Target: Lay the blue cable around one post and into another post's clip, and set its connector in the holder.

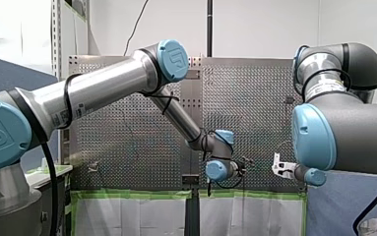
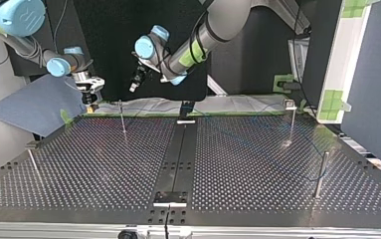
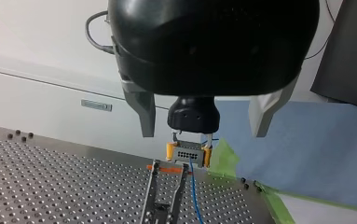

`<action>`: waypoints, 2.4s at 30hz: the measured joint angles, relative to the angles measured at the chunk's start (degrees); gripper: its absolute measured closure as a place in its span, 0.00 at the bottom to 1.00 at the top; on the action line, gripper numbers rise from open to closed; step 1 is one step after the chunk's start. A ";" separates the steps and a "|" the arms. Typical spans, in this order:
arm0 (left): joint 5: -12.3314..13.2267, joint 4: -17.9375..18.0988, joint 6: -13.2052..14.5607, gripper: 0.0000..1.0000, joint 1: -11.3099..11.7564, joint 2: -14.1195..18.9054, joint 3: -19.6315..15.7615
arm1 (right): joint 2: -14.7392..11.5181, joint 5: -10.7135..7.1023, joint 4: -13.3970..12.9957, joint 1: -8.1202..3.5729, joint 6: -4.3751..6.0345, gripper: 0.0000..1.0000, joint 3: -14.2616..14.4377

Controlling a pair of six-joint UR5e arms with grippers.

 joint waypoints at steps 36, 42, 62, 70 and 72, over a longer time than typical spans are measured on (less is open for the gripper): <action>-2.47 -0.98 -0.76 0.00 0.47 0.00 -0.47 | 0.00 0.00 0.36 0.26 -0.25 1.00 0.01; -2.97 -1.02 1.02 0.00 0.07 0.00 -0.52 | 0.01 0.02 2.13 0.27 -2.26 1.00 0.04; -10.92 -3.79 3.17 0.00 0.80 -0.28 -0.52 | -5.62 -1.07 -1.25 -1.77 -5.00 1.00 7.31; -12.44 -2.99 3.32 0.00 0.77 -0.58 -0.53 | -9.51 -1.94 -2.75 -2.47 -4.30 1.00 11.20; -12.27 -2.75 3.28 0.00 0.72 -0.56 -0.53 | -10.54 -2.13 -3.03 -2.60 -4.25 1.00 12.23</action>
